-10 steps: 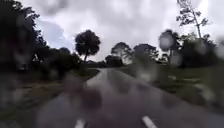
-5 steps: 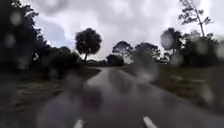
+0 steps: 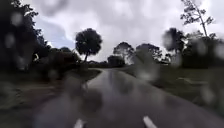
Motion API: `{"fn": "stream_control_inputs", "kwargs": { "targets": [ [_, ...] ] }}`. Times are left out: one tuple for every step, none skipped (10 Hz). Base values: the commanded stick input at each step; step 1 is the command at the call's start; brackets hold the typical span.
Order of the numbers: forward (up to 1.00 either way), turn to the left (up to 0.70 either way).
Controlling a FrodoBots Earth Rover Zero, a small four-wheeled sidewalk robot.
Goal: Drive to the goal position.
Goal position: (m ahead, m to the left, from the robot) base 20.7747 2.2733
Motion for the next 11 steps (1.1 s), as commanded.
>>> {"fn": "stream_control_inputs", "kwargs": {
  "targets": [
    [0.70, 0.08],
    [0.70, 0.17],
    [0.70, 0.07],
    [0.70, 0.00],
    [0.70, 0.00],
    [0.70, 0.00],
    [0.70, 0.00],
    [0.70, 0.00],
    [0.70, 0.00],
    [0.70, 0.00],
    [0.70, 0.00]
  ]
}}
